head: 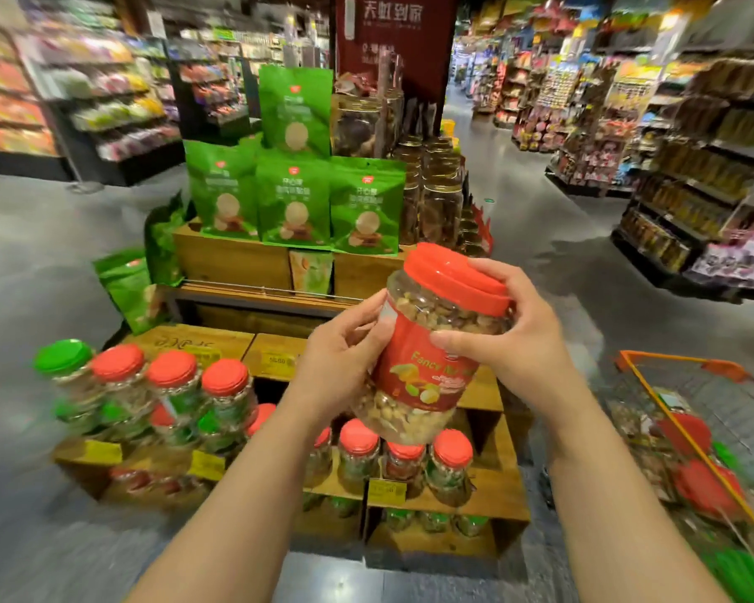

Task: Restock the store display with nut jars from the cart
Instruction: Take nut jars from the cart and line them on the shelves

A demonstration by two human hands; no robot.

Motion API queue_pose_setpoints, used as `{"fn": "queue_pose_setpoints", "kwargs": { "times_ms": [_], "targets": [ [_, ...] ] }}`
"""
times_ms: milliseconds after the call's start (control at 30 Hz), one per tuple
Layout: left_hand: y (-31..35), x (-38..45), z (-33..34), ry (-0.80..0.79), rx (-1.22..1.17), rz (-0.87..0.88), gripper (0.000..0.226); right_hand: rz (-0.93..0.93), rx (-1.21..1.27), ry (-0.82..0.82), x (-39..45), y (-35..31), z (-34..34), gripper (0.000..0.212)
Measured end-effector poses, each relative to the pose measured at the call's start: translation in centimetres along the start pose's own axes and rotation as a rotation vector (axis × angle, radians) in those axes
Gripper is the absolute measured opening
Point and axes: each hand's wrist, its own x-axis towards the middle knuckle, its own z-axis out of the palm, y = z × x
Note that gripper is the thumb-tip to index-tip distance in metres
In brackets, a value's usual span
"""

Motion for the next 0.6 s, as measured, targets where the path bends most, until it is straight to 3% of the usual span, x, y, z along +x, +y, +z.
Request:
{"fn": "queue_pose_setpoints", "kwargs": {
  "times_ms": [100, 267, 433, 600],
  "targets": [
    [0.5, -0.9, -5.4, -0.028, 0.033, 0.003, 0.048, -0.016, -0.011, -0.005, -0.1, -1.4, 5.0, 0.091],
    [0.8, -2.0, -14.5, 0.034, 0.111, -0.002, 0.074, -0.089, -0.119, -0.039, -0.4, -5.1, 13.7, 0.09],
    [0.9, -2.9, -20.8, -0.062, 0.07, -0.045, 0.041, -0.091, -0.216, -0.105, -0.1, -6.9, 20.6, 0.092],
    [0.2, -2.7, -24.3, -0.064, 0.086, -0.09, 0.046, -0.014, -0.213, -0.162, -0.1, -7.7, 24.0, 0.088]
  ]
}}
